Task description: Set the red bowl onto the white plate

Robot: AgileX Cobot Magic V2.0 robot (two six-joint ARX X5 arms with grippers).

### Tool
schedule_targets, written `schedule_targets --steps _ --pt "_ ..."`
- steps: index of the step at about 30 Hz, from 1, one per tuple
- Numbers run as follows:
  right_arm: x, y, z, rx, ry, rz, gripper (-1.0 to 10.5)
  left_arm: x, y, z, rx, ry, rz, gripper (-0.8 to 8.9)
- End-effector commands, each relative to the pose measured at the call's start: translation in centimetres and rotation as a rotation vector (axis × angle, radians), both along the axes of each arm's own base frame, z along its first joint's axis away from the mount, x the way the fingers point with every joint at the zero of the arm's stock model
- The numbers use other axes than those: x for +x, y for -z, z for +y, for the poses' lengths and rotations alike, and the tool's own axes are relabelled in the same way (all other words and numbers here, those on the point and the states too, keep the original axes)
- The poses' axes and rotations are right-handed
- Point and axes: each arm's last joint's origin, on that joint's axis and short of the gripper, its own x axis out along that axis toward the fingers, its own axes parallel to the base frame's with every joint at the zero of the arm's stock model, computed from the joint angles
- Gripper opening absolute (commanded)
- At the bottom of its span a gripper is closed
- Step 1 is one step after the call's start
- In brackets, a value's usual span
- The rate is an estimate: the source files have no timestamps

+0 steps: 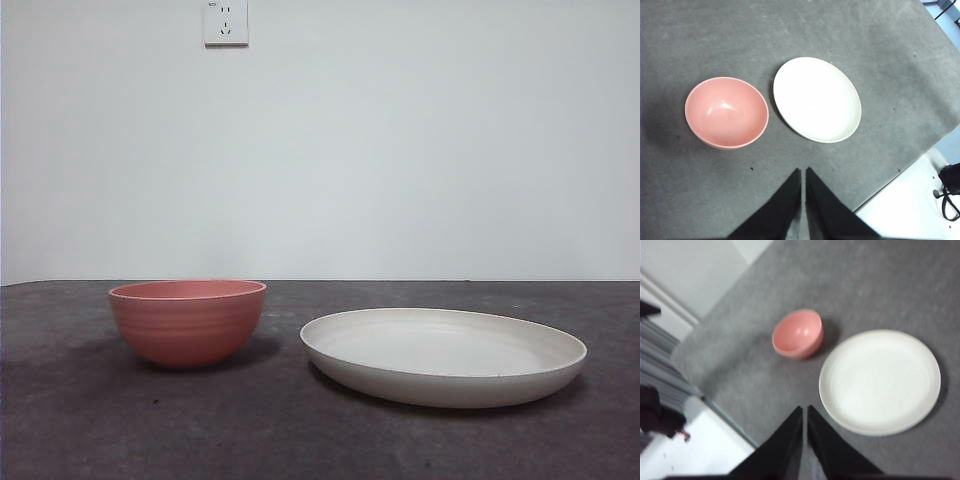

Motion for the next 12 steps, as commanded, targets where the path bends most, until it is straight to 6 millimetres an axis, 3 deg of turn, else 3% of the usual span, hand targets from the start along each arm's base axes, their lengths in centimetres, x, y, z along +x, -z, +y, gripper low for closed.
schedule_targets --steps 1,5,8,10,12 --pt "-0.21 -0.40 -0.07 -0.051 -0.011 -0.048 0.1 0.24 -0.49 -0.16 0.003 0.018 -0.024 0.30" --pt "-0.17 -0.38 -0.10 -0.062 0.003 -0.047 0.1 0.56 -0.40 -0.27 0.005 0.018 -0.018 0.42" --pt "-0.11 -0.36 -0.09 -0.062 0.003 -0.046 0.3 0.77 -0.40 -0.34 0.003 0.018 -0.022 1.67" --pt "-0.11 -0.37 -0.09 -0.062 0.003 -0.046 1.3 0.88 -0.44 -0.38 0.001 0.018 -0.027 2.81" --pt "-0.11 -0.37 -0.09 -0.062 0.003 -0.046 3.0 1.00 -0.43 -0.42 0.001 0.017 -0.028 3.83"
